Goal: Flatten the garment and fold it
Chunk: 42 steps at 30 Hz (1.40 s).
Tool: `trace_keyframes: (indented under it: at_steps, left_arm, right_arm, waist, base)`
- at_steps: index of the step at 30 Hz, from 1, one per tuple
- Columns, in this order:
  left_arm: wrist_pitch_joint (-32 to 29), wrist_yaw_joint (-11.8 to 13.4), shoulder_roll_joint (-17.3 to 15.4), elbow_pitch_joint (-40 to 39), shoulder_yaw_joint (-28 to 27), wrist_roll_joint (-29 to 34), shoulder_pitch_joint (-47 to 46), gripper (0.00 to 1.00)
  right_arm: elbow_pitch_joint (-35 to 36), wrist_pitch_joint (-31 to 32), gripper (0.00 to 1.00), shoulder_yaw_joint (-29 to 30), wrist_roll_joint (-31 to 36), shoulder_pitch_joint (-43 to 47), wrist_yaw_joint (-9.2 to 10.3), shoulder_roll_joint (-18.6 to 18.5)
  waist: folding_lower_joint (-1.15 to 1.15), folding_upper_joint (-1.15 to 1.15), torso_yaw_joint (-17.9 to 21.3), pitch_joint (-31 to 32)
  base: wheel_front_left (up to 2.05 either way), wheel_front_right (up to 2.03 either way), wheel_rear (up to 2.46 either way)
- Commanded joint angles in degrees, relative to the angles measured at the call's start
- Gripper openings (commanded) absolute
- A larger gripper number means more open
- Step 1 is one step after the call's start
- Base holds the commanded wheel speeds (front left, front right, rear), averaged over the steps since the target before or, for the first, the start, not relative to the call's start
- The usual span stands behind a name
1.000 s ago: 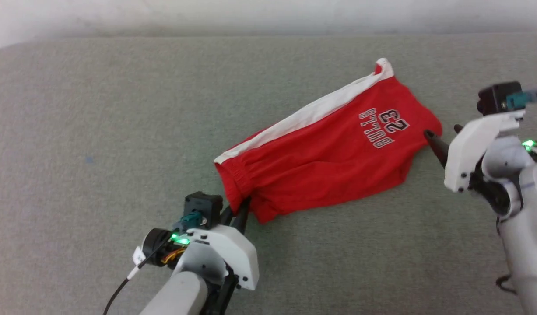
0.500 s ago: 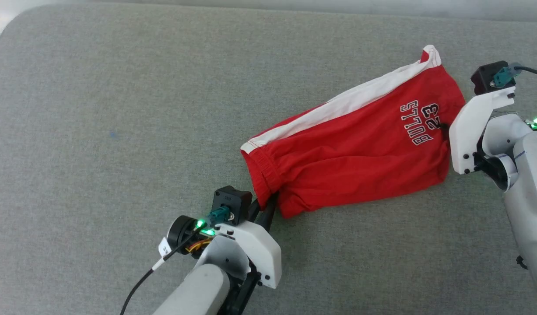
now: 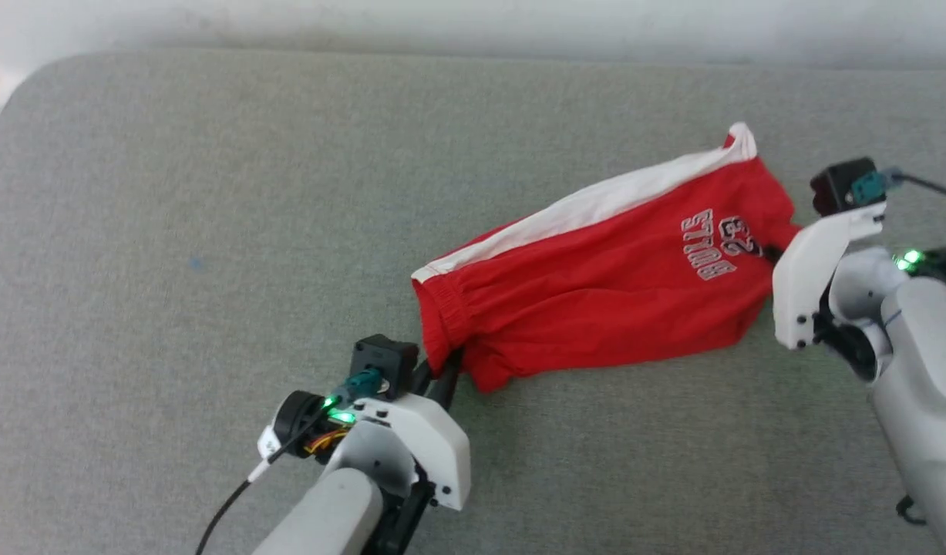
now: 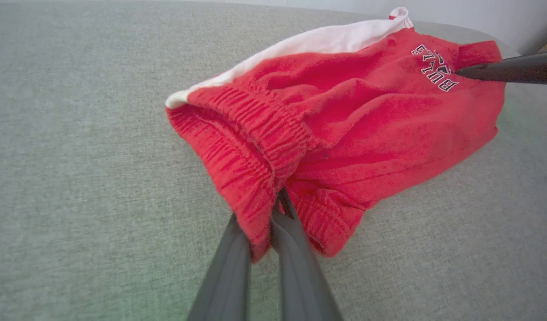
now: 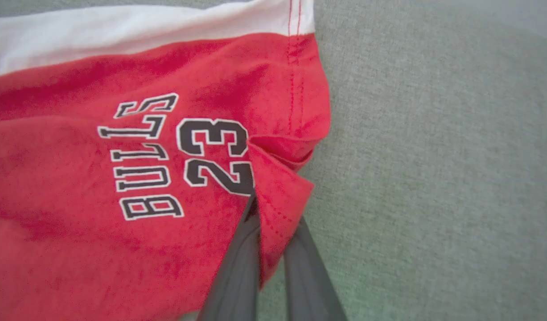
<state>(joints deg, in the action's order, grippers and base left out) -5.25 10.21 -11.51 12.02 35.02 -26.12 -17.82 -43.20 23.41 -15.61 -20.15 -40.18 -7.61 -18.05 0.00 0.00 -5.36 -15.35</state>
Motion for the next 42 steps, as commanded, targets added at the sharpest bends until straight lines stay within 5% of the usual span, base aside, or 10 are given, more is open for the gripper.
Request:
trace_keyframes:
  at_steps: [1,17,31,42]
  left_arm:
    - [0.6,0.3,-0.8,0.2,-0.6,-0.7,1.0,0.0]
    - [-1.3,-0.3,-6.1,-2.7,-2.6,-4.1,6.3,0.0]
    - [-10.7,1.0,-11.7,-12.0,-4.2,-10.3,14.5,0.0]
    - [-17.7,0.6,-12.9,-8.1,-2.4,-12.0,13.5,0.0]
  right_arm:
    - [0.3,-1.3,0.0,-0.6,-1.5,1.9,0.12,-0.5]
    - [12.7,-8.7,0.0,2.5,-9.9,17.2,0.12,0.9]
    - [37.4,-1.9,0.0,14.4,-3.2,39.8,0.12,9.5]
    - [35.9,-0.7,0.0,15.2,0.9,43.0,0.12,11.5]
  waist:
    - [0.0,0.0,2.2,3.0]
    - [0.0,0.0,6.6,11.7]
    - [0.0,0.0,7.5,13.9]
    - [0.0,0.0,7.0,11.1]
  base:
    - [0.0,0.0,0.0]
    - [0.0,0.0,0.0]
    - [0.0,0.0,0.0]
    - [0.0,0.0,0.0]
